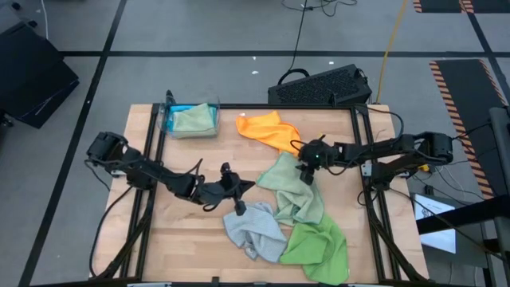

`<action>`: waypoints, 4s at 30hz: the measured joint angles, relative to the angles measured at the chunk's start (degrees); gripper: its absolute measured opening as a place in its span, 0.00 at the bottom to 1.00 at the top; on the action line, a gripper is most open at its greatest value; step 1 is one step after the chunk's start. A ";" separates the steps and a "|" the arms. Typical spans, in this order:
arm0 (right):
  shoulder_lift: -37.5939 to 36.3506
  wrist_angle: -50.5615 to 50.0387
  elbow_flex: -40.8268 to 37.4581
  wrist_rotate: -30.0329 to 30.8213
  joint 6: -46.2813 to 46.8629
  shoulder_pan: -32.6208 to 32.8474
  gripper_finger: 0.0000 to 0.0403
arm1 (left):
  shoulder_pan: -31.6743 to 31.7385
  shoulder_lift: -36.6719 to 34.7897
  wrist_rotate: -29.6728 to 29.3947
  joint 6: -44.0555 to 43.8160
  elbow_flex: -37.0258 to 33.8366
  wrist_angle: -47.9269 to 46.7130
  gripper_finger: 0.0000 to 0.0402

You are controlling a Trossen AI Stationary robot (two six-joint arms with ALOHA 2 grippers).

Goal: Fold microfiber towels
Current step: Fold the light green microfiber cloth

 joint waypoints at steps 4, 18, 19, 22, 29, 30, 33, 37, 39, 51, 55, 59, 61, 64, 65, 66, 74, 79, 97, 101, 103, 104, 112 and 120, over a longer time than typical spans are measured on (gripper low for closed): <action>0.00 2.76 -0.64 -2.25 -2.19 0.00 0.08 | 1.54 0.00 -0.04 0.65 0.00 0.20 0.01; -0.01 7.35 6.53 -7.43 -15.07 4.60 0.01 | 9.65 -0.02 7.34 6.65 0.00 -1.37 0.19; -0.02 7.35 7.13 -7.40 -16.66 5.33 0.01 | 10.47 -0.02 8.47 6.71 0.00 -1.74 0.24; -0.02 8.00 8.07 -6.74 -21.16 7.79 0.00 | 12.11 -0.02 12.01 7.68 0.00 -2.40 0.39; -0.02 11.47 8.19 -4.10 -20.47 9.51 0.00 | 11.21 1.48 18.50 13.65 0.06 -0.72 0.64; -0.02 11.60 8.19 -4.09 -19.99 9.51 0.00 | 10.49 2.23 18.06 15.22 0.05 -0.47 0.65; -0.02 11.98 8.24 -4.08 -19.28 9.51 0.00 | 9.08 5.83 13.24 19.88 0.25 4.36 0.67; -0.02 12.62 8.26 -4.01 -18.15 9.51 0.00 | 8.64 9.96 8.27 22.29 0.76 9.95 0.67; -0.02 13.00 8.24 -3.96 -17.18 9.51 0.00 | 8.87 11.03 8.18 22.46 0.76 10.85 0.64; -0.02 12.68 8.24 -2.57 -14.15 9.73 0.01 | 9.31 12.13 5.60 25.25 1.04 17.22 0.03; -1.46 10.30 8.24 1.02 -12.63 10.77 0.09 | 9.34 10.90 5.04 27.59 1.01 16.59 0.03; -5.29 2.64 8.23 5.42 -9.75 12.26 0.20 | 9.77 7.79 4.77 28.92 1.01 14.18 0.01; -7.45 -1.30 8.26 6.02 -7.00 13.16 0.26 | 10.11 5.81 4.71 29.15 1.01 11.74 0.02; -10.35 -9.70 8.24 5.99 -2.72 15.18 0.34 | 10.85 2.42 4.59 29.68 1.01 8.50 0.02; -11.14 -12.23 8.24 5.97 -1.27 16.05 0.36 | 11.15 1.28 4.59 29.74 1.01 7.01 0.01; -11.86 -15.11 8.24 5.98 0.17 16.89 0.37 | 11.43 0.40 4.53 29.72 1.01 6.20 0.01; -13.42 -22.42 5.58 6.10 8.41 23.31 0.45 | 12.62 -4.97 4.50 29.74 0.97 0.63 0.01; -13.40 -21.56 1.49 7.38 12.62 24.84 0.45 | 12.53 -5.07 5.05 30.48 0.98 0.21 0.02; -13.32 1.84 -14.84 10.25 16.98 20.92 0.34 | 12.58 -4.85 6.08 30.23 0.98 -0.02 0.02; -13.38 3.32 -15.98 10.37 15.02 20.87 0.13 | 12.64 -4.87 6.06 30.18 0.98 -0.14 0.02; -13.45 3.75 -16.00 9.63 13.36 20.87 0.04 | 12.77 -4.87 6.03 29.74 0.98 -0.34 0.02; -13.66 3.96 -16.00 8.90 12.60 20.90 0.03 | 12.89 -4.86 5.99 29.53 0.98 -0.37 0.02; -17.05 3.07 -11.23 11.96 3.19 19.62 0.01 | 13.63 -7.26 5.86 30.47 0.96 -0.57 0.02; -21.33 -0.14 -4.84 21.58 -5.98 18.91 0.04 | 12.26 -13.64 4.63 28.13 0.96 -9.28 0.02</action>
